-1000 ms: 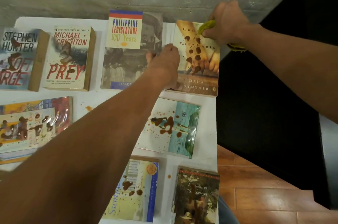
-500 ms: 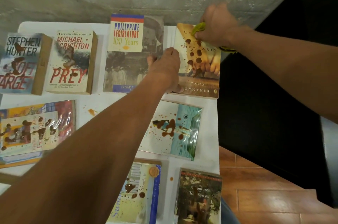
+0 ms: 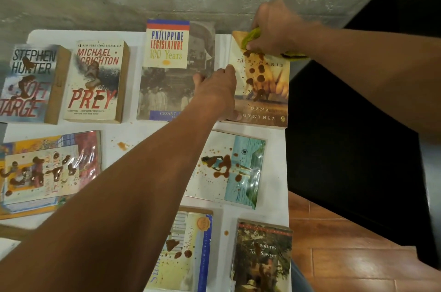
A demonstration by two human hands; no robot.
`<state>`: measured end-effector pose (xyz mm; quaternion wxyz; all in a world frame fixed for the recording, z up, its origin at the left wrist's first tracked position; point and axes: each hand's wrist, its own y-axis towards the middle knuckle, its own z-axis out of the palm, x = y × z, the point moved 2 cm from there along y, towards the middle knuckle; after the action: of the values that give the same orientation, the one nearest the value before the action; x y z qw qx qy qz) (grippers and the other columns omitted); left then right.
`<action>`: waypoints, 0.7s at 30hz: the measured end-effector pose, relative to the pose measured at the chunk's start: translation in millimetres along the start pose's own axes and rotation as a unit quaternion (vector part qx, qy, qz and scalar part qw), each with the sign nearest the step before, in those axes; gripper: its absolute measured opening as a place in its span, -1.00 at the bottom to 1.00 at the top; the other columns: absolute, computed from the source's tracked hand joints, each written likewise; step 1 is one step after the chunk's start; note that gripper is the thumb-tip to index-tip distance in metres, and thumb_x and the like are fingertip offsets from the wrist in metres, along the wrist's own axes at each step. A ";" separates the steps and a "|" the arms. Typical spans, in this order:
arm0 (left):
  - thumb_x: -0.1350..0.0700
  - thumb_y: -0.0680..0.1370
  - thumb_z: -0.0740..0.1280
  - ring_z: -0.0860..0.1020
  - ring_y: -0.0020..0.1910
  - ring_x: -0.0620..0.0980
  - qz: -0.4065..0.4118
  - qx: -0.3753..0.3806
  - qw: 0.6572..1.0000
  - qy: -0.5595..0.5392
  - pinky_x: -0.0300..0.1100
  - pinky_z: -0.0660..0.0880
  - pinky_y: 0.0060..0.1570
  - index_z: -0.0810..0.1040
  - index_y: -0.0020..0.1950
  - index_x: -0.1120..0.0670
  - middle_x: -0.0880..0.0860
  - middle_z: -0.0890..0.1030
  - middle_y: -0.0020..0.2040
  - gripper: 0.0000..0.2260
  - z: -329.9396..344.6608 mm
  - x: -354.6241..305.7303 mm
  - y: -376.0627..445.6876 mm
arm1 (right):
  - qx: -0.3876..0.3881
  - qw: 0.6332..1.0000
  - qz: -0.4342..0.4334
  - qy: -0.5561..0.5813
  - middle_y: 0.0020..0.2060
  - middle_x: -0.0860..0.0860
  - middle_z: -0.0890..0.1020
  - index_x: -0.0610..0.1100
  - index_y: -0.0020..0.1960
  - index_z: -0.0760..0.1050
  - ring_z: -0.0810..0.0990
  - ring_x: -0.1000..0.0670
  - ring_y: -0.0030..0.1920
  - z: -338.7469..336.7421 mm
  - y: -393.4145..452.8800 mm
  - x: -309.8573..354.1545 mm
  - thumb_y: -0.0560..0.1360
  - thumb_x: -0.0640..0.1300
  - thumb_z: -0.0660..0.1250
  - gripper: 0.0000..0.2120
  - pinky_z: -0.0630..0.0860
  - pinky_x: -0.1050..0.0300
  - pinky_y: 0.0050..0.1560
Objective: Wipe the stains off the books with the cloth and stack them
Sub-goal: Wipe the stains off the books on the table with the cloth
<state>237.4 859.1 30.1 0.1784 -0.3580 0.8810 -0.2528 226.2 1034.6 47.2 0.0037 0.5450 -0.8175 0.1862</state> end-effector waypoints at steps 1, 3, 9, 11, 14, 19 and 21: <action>-0.14 0.39 0.58 0.47 0.27 0.10 -0.002 0.000 1.000 -0.002 0.03 0.20 0.30 0.24 0.40 0.09 0.05 0.49 0.25 -0.23 0.0 0.2 -0.6 | 0.000 1.000 0.001 0.001 0.21 -0.17 0.52 -0.19 0.30 0.55 0.54 -0.12 0.11 -0.8 -0.2 2.4 0.50 0.07 0.46 -0.52 0.52 0.05 0.08; -0.13 0.39 0.58 0.47 0.28 0.10 -0.002 -0.001 1.000 -0.004 0.04 0.20 0.31 0.23 0.42 0.09 0.06 0.49 0.26 -0.21 0.0 -0.3 -0.8 | 0.004 1.000 -0.003 -0.004 0.15 -0.16 0.51 -0.19 0.29 0.54 0.52 -0.15 0.19 -0.7 0.3 5.1 0.51 0.07 0.44 -0.53 0.49 0.03 0.19; -0.13 0.40 0.57 0.46 0.30 0.10 -0.004 -0.005 1.000 0.000 0.04 0.21 0.32 0.21 0.44 0.10 0.05 0.48 0.27 -0.21 -0.8 -0.8 -2.9 | 0.017 0.999 -0.027 -0.006 0.16 -0.13 0.60 -0.23 0.29 0.56 0.53 -0.12 0.20 -4.2 -3.0 14.8 0.54 0.04 0.41 -0.57 0.37 0.07 0.32; -0.14 0.40 0.57 0.46 0.31 0.10 -0.005 -0.007 1.000 0.004 0.04 0.21 0.32 0.20 0.46 0.10 0.06 0.47 0.29 -0.19 -0.6 -0.7 -2.6 | 0.022 0.999 -0.035 -0.007 0.14 -0.13 0.62 -0.21 0.28 0.58 0.54 -0.10 0.11 -4.5 -1.5 16.1 0.52 0.05 0.44 -0.56 0.44 0.04 0.26; -0.15 0.40 0.56 0.45 0.32 0.10 -0.007 -0.003 1.000 0.002 0.04 0.21 0.33 0.18 0.48 0.10 0.06 0.47 0.31 -0.16 -0.2 -0.1 -2.6 | 0.018 0.999 -0.036 -0.002 0.19 -0.12 0.57 -0.18 0.31 0.55 0.50 -0.10 0.18 -3.3 0.2 15.8 0.51 0.06 0.45 -0.53 0.44 0.04 0.23; -0.14 0.40 0.56 0.45 0.32 0.09 -0.004 -0.002 1.000 0.001 0.05 0.20 0.34 0.17 0.49 0.09 0.05 0.46 0.31 -0.15 0.1 -0.8 -2.8 | 0.032 0.998 -0.041 -0.026 -0.02 -0.08 0.53 -0.17 0.24 0.60 0.48 -0.09 0.08 -5.8 -0.1 5.4 0.50 0.07 0.46 -0.57 0.41 0.09 0.09; -0.15 0.40 0.56 0.44 0.32 0.08 -0.001 -0.004 1.000 -0.001 0.05 0.20 0.34 0.16 0.50 0.10 0.05 0.46 0.31 -0.14 -0.5 -0.3 -3.2 | 0.020 0.999 -0.031 -0.035 -0.06 -0.06 0.50 -0.17 0.23 0.61 0.49 -0.12 0.11 -7.2 -0.8 -2.9 0.50 0.07 0.45 -0.59 0.39 0.10 0.03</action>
<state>239.0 857.5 32.3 0.1780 -0.3603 0.8811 -0.2494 226.7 1039.1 53.5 -0.0300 0.5764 -0.7959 0.1826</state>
